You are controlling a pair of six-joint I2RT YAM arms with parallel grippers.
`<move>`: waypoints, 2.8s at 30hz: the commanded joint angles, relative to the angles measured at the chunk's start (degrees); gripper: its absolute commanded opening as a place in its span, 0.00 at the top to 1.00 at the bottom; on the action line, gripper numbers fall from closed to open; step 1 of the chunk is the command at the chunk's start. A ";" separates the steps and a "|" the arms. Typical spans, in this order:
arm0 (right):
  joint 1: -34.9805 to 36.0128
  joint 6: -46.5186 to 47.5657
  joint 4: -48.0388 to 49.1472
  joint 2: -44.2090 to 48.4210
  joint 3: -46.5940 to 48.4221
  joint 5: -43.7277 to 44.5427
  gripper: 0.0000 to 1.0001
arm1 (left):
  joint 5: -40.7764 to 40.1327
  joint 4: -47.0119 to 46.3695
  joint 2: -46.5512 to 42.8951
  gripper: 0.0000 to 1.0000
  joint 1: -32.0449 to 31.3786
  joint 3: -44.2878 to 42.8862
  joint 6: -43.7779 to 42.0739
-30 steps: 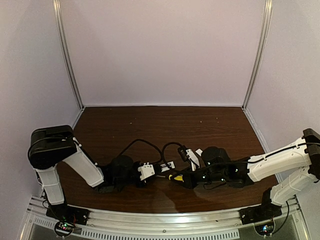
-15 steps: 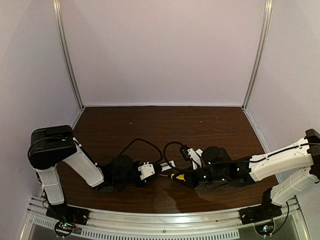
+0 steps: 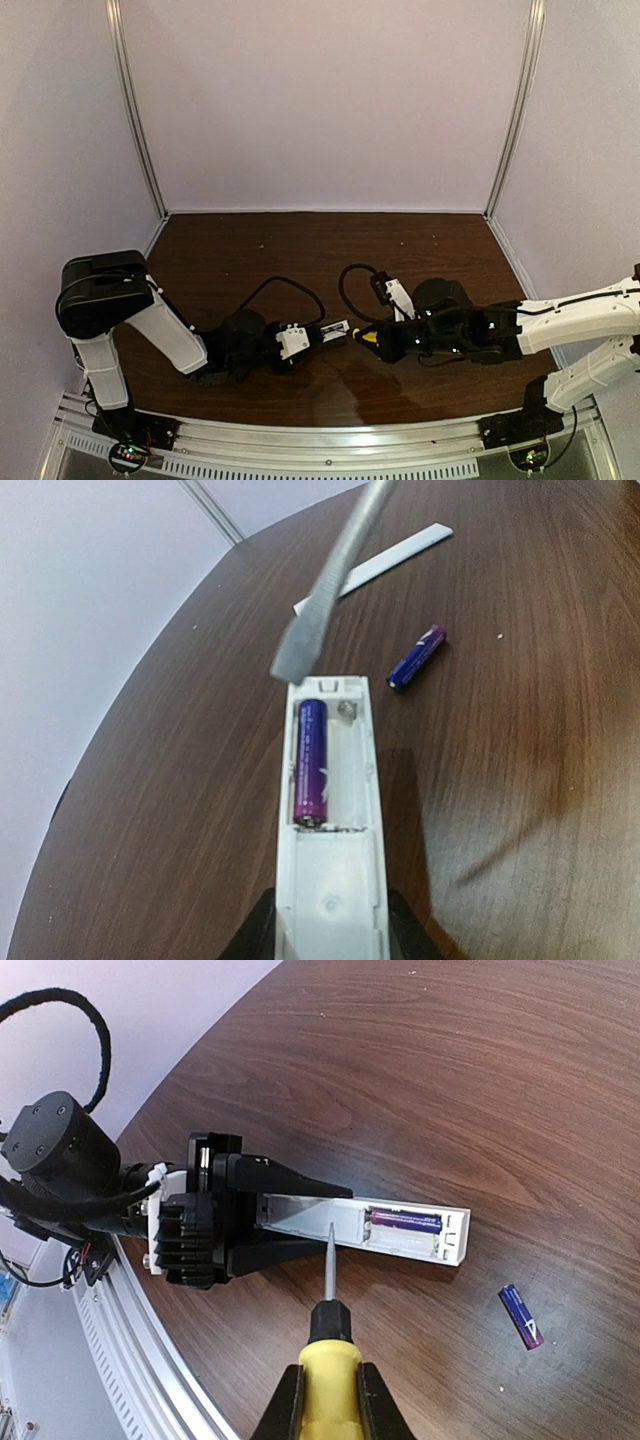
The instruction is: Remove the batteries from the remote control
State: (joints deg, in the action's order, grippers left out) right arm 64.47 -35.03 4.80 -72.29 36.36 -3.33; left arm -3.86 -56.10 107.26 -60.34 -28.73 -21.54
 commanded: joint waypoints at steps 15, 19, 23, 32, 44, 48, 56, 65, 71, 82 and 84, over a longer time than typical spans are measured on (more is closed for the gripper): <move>-0.08 11.34 -33.32 -6.78 20.39 10.27 1.00 | 2.91 -2.59 -1.88 1.00 -0.10 0.00 0.53; -0.11 10.67 -33.83 -10.35 22.34 11.23 1.00 | 2.94 -2.51 -1.98 1.00 -0.16 -0.10 0.54; -0.09 10.07 -31.91 -12.92 22.31 11.09 1.00 | 2.89 -2.47 -1.92 1.00 -0.13 -0.10 0.53; -0.13 9.98 -31.38 -14.68 22.96 11.64 1.00 | 2.85 -2.62 -1.88 1.00 -0.19 -0.08 0.53; -0.10 9.61 -32.65 -13.51 23.96 12.16 1.00 | 1.93 -2.87 -1.27 1.00 -0.07 -0.36 0.69; -0.12 9.47 -33.42 -13.20 24.37 12.16 1.00 | 1.75 -2.88 -1.25 1.00 -0.10 -0.36 0.79; -0.05 8.90 -33.27 -12.01 24.28 12.53 1.00 | 1.67 -2.88 -1.21 1.00 -0.03 -0.44 0.80; -0.04 8.79 -32.97 -12.92 24.55 12.83 1.00 | 1.79 -2.80 -1.31 1.00 -0.01 -0.45 0.89; -0.03 8.97 -32.09 -13.95 24.37 12.06 1.00 | 1.82 -2.71 -1.35 1.00 0.04 -0.45 0.89; 0.14 8.92 -31.07 -15.41 23.94 10.62 1.00 | 2.03 -2.70 -1.60 1.00 0.00 -0.28 0.95; 0.26 9.00 -30.19 -15.63 23.62 9.03 1.00 | 2.17 -2.78 -1.69 1.00 0.03 -0.27 1.04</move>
State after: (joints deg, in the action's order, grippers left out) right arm 64.51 -25.85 -27.11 -86.94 59.72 7.31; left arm -2.37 -55.42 106.69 -60.31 -28.73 -21.28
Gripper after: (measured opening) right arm 0.155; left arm 0.306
